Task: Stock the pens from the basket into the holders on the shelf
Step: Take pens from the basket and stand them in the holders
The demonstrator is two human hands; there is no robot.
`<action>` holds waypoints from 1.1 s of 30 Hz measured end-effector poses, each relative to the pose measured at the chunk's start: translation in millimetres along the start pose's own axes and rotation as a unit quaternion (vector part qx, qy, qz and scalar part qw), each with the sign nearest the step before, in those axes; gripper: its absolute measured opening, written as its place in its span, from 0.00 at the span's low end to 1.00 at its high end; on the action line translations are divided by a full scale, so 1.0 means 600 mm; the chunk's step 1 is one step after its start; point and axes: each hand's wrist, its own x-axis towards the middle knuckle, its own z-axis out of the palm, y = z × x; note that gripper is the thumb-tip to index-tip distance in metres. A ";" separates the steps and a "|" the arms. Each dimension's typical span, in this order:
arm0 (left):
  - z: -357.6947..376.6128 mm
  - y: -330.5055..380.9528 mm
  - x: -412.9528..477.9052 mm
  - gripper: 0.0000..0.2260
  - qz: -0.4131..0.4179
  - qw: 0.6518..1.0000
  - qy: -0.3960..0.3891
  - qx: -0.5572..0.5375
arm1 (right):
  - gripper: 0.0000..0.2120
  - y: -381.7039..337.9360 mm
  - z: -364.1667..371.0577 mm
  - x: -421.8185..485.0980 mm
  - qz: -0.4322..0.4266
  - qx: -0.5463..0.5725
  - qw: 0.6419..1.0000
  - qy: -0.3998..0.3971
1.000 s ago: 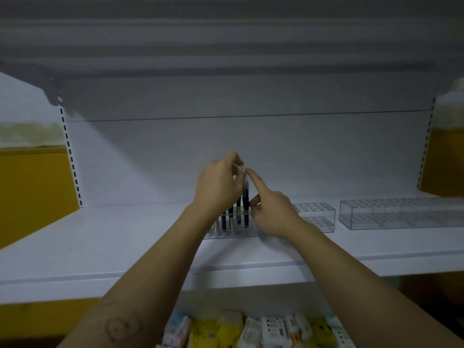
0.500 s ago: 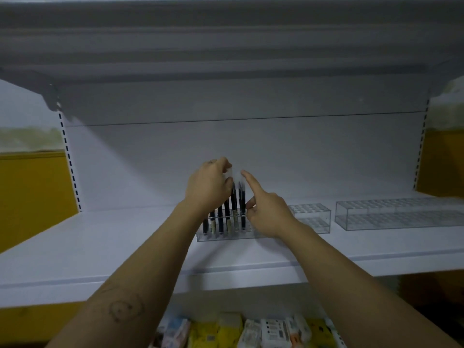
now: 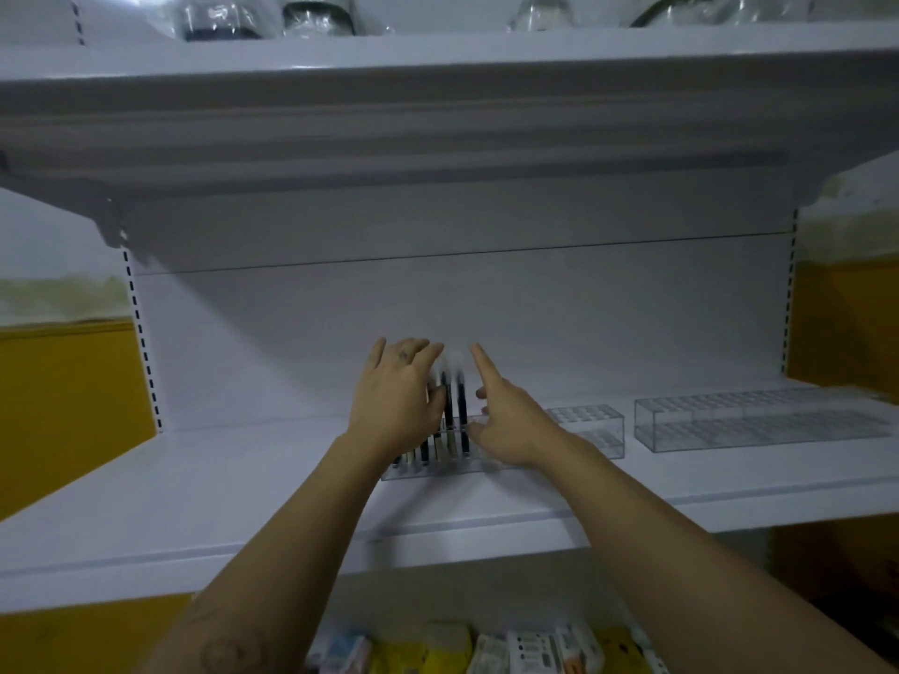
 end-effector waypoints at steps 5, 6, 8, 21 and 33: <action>-0.017 0.027 -0.049 0.24 0.015 0.999 0.030 -0.023 | 0.40 0.016 -0.014 -0.035 -0.018 -0.035 0.999 0.036; -0.018 0.037 -0.061 0.24 0.019 0.998 0.035 -0.038 | 0.38 0.019 -0.017 -0.046 -0.021 -0.040 0.998 0.041; -0.017 0.062 -0.087 0.23 0.023 0.996 0.033 -0.080 | 0.36 0.024 -0.021 -0.075 -0.030 -0.046 0.997 0.054; 0.071 0.268 -0.310 0.19 0.055 0.970 -0.021 -0.237 | 0.34 0.179 0.002 -0.372 0.092 -0.141 0.980 0.103; 0.270 0.393 -0.566 0.30 0.000 0.888 -0.357 -0.290 | 0.33 0.369 0.187 -0.586 0.268 -0.140 0.948 -0.100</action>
